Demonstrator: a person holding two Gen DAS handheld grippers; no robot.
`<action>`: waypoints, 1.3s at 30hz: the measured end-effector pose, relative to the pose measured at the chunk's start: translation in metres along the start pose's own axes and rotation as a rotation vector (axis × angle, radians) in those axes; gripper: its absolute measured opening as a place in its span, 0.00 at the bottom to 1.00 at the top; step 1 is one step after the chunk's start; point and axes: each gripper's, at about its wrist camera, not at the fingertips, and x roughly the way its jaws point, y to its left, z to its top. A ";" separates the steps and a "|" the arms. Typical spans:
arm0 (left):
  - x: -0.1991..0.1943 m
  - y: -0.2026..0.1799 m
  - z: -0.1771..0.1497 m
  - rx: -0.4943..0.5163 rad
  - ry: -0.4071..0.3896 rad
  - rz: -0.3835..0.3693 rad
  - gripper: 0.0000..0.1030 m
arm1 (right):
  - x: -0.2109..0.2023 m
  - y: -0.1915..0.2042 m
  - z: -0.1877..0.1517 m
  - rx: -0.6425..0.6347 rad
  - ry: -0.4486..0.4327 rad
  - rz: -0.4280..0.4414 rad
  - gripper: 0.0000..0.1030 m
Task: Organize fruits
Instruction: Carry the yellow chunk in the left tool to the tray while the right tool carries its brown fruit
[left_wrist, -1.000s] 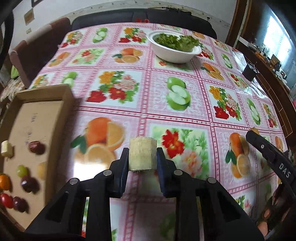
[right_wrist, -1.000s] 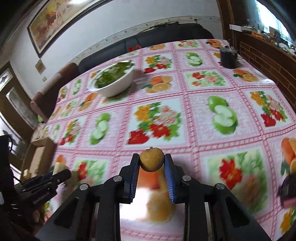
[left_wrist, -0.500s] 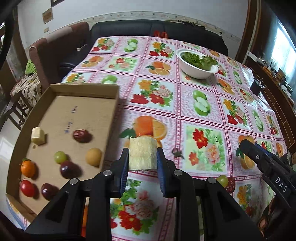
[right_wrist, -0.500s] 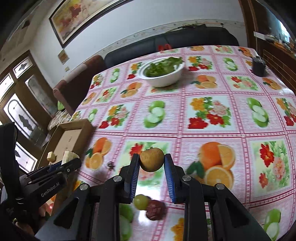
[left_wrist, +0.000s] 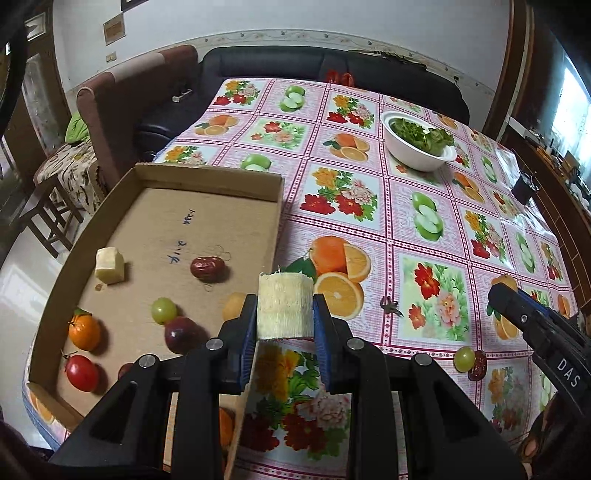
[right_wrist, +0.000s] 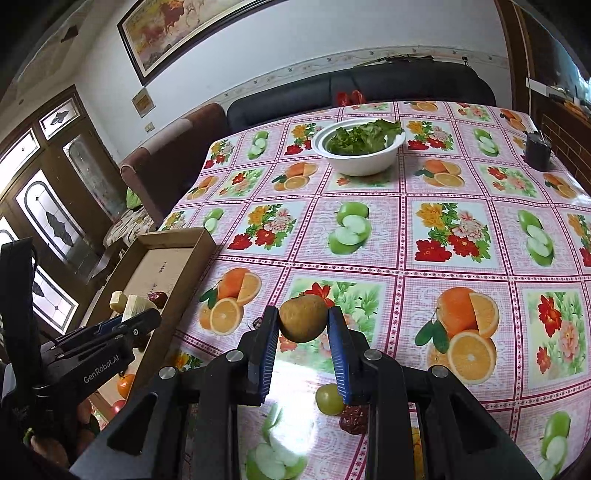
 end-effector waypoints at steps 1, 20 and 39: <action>0.000 0.001 0.000 -0.001 -0.001 0.003 0.25 | 0.000 0.001 0.000 -0.001 0.000 0.001 0.26; -0.004 0.032 0.006 -0.037 -0.010 0.036 0.25 | 0.011 0.037 0.006 -0.055 0.017 0.045 0.26; 0.003 0.094 0.022 -0.119 -0.007 0.080 0.25 | 0.039 0.103 0.017 -0.156 0.046 0.114 0.26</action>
